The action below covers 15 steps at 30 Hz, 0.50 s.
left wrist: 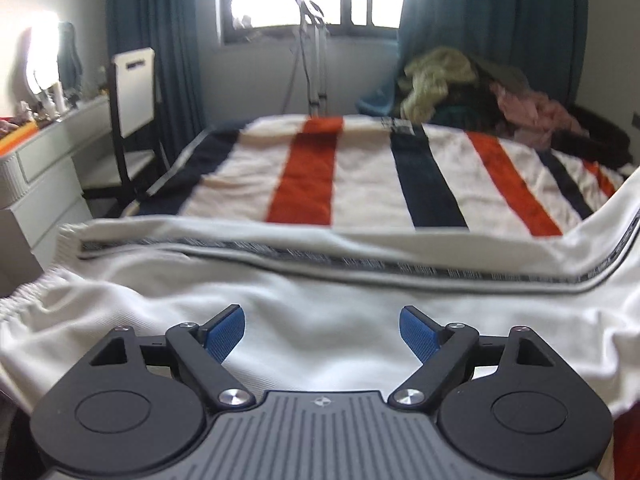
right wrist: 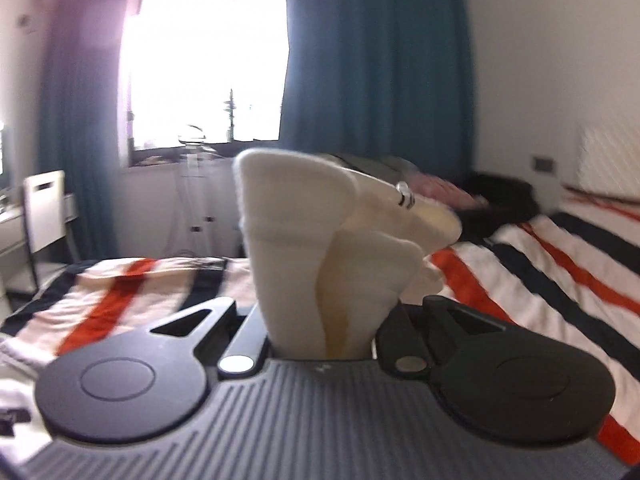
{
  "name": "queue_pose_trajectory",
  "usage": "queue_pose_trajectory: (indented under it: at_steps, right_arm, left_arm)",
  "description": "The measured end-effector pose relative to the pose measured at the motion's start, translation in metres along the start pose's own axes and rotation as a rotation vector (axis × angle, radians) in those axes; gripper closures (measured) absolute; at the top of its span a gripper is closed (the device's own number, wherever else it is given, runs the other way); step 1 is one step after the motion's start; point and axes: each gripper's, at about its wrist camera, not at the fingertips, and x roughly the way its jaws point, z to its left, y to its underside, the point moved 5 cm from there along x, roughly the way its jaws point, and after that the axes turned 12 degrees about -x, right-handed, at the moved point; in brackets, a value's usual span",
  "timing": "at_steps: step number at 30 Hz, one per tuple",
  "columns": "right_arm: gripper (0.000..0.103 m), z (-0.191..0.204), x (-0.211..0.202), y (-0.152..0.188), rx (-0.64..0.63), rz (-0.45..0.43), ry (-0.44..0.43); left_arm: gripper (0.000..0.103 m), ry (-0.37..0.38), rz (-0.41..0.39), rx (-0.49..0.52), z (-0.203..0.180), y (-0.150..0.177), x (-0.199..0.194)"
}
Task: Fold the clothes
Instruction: 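Release the waistband with the left gripper while the right gripper keeps holding the leg cuff, then release the cuff with the right gripper and grasp the leg cuffs with the left gripper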
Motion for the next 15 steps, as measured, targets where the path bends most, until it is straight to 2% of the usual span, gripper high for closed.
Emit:
queue_pose_trajectory:
  at_steps: [5,9,11,15]
  right_arm:
    - [0.091,0.089,-0.013,-0.012,-0.123,-0.057,-0.138]
    - [0.091,0.165,-0.02,0.01,-0.222,-0.052,-0.271]
    - [0.091,0.199,-0.019,0.032,-0.254,-0.01,-0.346]
    - [0.09,0.254,-0.005,0.095,-0.369,0.17,-0.467]
  left_arm:
    - [0.016,-0.024,-0.076,-0.054,0.031,-0.018,-0.025]
    - [0.015,-0.039,-0.107,-0.126,0.057,-0.027,-0.037]
    - [0.015,-0.049,-0.117,-0.144,0.066,-0.03,-0.04]
    - [0.014,-0.06,-0.106,-0.144,0.07,-0.03,-0.034]
